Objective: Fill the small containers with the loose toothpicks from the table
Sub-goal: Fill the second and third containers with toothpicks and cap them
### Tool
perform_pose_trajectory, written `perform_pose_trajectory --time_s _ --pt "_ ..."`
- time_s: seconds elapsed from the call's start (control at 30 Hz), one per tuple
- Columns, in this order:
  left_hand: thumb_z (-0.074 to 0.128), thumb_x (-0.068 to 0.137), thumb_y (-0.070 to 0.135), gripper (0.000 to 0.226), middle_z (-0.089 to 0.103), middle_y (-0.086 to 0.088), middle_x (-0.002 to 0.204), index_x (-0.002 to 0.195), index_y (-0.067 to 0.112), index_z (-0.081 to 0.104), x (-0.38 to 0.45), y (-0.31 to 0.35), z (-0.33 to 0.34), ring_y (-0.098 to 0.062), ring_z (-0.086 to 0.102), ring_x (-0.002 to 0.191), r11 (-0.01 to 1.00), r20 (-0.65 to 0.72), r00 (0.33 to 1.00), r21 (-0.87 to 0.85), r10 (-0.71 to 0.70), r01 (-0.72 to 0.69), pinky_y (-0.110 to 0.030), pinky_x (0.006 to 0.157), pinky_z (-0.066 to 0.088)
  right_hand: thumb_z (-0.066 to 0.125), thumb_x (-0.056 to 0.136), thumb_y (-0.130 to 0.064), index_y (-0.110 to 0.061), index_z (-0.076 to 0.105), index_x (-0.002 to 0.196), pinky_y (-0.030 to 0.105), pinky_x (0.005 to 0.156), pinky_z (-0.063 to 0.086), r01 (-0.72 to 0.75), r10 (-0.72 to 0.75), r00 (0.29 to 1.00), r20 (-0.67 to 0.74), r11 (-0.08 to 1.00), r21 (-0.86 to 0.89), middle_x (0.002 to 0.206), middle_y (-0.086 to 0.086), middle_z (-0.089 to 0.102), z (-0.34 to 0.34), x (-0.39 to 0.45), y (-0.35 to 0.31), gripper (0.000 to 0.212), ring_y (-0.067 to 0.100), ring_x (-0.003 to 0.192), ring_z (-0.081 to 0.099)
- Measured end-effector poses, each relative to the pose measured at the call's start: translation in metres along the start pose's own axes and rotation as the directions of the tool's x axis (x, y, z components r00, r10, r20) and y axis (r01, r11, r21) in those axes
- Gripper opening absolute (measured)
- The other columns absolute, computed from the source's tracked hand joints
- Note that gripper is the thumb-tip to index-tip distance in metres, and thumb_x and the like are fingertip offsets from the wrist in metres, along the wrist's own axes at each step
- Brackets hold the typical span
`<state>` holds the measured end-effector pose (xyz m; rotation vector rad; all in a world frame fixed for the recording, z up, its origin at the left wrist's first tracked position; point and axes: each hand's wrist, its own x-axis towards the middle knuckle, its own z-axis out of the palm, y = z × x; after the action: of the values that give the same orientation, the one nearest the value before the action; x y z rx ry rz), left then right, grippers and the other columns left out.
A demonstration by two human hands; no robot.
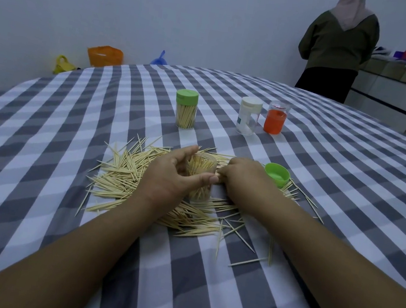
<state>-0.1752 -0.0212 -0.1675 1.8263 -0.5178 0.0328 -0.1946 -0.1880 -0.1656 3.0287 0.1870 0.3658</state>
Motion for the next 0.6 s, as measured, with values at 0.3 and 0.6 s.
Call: perform_pose_trajectory --time_s 0.3,0.6 --pt "0.076 0.050 0.045 0.093 0.063 0.000 0.123 0.135 0.016 0.051 -0.002 0.002 0.001 -0.008 0.060 0.109 1.000 0.009 1.000 0.000 -0.010 0.010 -0.017 0.090 0.050 0.045 0.093 -0.015 -0.010 0.056 0.114 0.033 0.087 0.037 -0.038 0.042 0.998 0.035 0.991 -0.127 0.115 0.008 0.055 -0.008 -0.009 -0.004 0.025 0.026 0.110 0.049" --pt "0.077 0.051 0.043 0.093 0.060 0.000 0.127 0.135 0.015 0.050 -0.003 0.002 0.001 -0.008 0.060 0.111 1.000 0.022 1.000 -0.028 -0.014 0.014 -0.025 0.094 0.051 0.046 0.097 -0.014 -0.016 0.056 0.089 0.031 0.064 0.041 -0.349 0.340 0.934 0.109 0.808 0.475 0.086 0.004 0.060 -0.024 -0.005 0.013 0.013 0.022 0.081 0.055"
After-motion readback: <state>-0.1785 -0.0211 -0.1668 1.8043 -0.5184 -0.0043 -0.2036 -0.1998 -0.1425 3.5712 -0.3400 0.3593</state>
